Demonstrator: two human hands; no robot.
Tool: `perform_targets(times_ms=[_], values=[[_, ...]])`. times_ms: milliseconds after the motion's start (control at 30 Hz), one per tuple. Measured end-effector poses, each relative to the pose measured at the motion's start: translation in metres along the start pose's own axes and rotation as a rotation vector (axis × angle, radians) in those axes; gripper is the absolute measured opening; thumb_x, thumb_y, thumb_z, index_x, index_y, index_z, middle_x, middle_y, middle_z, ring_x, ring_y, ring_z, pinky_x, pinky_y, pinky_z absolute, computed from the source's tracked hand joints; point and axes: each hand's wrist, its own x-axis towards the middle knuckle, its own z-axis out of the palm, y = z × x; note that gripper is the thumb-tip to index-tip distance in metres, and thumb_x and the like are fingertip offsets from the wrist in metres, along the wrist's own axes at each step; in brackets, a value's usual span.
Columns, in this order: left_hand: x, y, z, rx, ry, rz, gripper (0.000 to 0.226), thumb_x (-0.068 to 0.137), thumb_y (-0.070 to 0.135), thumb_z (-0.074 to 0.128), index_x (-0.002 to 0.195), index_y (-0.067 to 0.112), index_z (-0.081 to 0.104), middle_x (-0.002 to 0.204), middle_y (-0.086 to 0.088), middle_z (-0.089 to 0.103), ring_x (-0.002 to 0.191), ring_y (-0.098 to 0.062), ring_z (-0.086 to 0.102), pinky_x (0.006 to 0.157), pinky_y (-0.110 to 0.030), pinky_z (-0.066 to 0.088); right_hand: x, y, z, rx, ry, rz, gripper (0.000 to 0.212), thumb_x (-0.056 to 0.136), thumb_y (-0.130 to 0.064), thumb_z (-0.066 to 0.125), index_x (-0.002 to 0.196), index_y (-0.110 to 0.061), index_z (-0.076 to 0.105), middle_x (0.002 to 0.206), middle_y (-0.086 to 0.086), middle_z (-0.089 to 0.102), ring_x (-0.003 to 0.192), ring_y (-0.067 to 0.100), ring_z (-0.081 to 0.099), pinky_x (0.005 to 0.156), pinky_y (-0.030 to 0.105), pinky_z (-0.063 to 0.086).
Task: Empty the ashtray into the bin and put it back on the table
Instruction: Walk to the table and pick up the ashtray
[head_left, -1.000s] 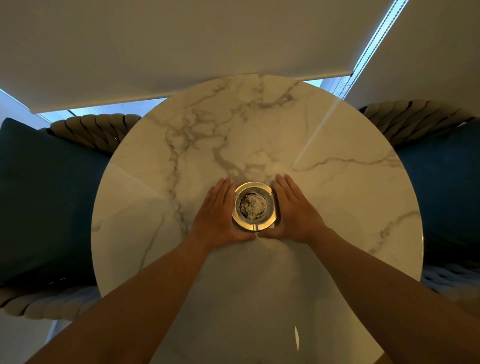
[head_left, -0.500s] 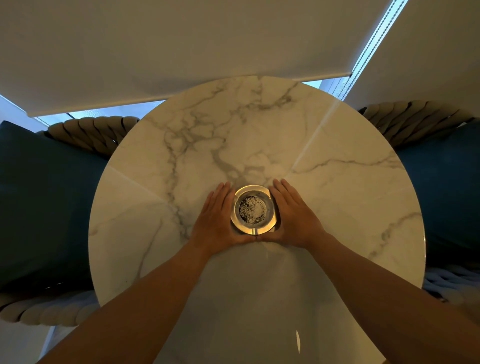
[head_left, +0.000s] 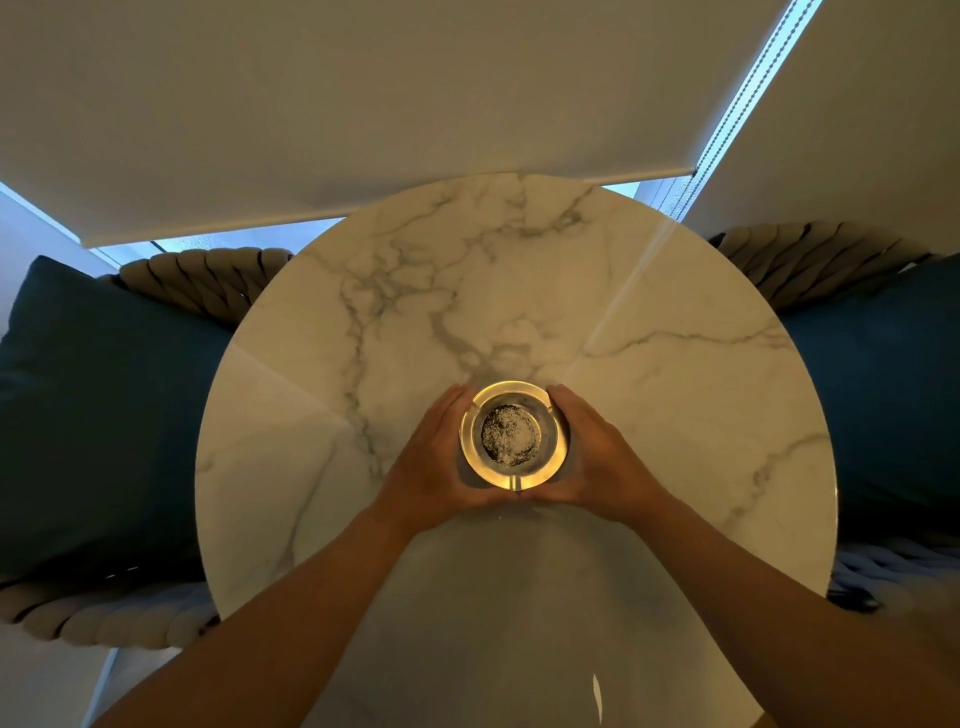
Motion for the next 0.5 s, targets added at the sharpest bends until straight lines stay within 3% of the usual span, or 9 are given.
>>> perform_targets(times_ms=[67,133,333,500], values=[[-0.009,0.009,-0.005,-0.066,0.026,0.004,0.11,0.057,0.064,0.089,0.146,0.024,0.039,0.145,0.01,0.046,0.138,-0.011,0.043,0.11,-0.035,0.042,-0.011,-0.009,0.0,0.068,0.022,0.031,0.101,0.045,-0.066,0.088,0.129,-0.037,0.042,0.125,-0.026,0.055,0.114,-0.005,0.054,0.089,0.013,0.046],[-0.02,0.019,-0.011,-0.114,0.061,0.008,0.108,0.055,0.062,0.091,0.145,0.031,0.038,0.142,0.016,0.048,0.134,-0.009,0.048,0.107,-0.029,0.044,-0.024,-0.016,0.0,0.106,0.03,0.064,0.111,0.041,-0.067,0.087,0.136,-0.044,0.034,0.129,-0.036,0.049,0.119,-0.013,0.049,0.094,0.004,0.039],[-0.048,0.048,-0.027,-0.225,0.105,-0.002,0.112,0.053,0.057,0.094,0.147,0.033,0.037,0.144,0.016,0.05,0.134,-0.009,0.05,0.106,-0.017,0.042,-0.05,-0.036,-0.003,0.153,0.029,0.088,0.128,0.04,-0.058,0.092,0.147,-0.023,0.032,0.141,-0.014,0.051,0.129,0.0,0.047,0.105,0.019,0.041],[-0.067,0.071,-0.042,-0.261,0.126,-0.013,0.114,0.051,0.056,0.095,0.146,0.037,0.036,0.145,0.018,0.05,0.136,-0.005,0.049,0.107,-0.015,0.041,-0.069,-0.061,-0.014,0.228,0.028,0.07,0.127,0.039,-0.055,0.094,0.147,-0.027,0.033,0.137,-0.023,0.051,0.127,-0.006,0.047,0.102,0.012,0.04]])
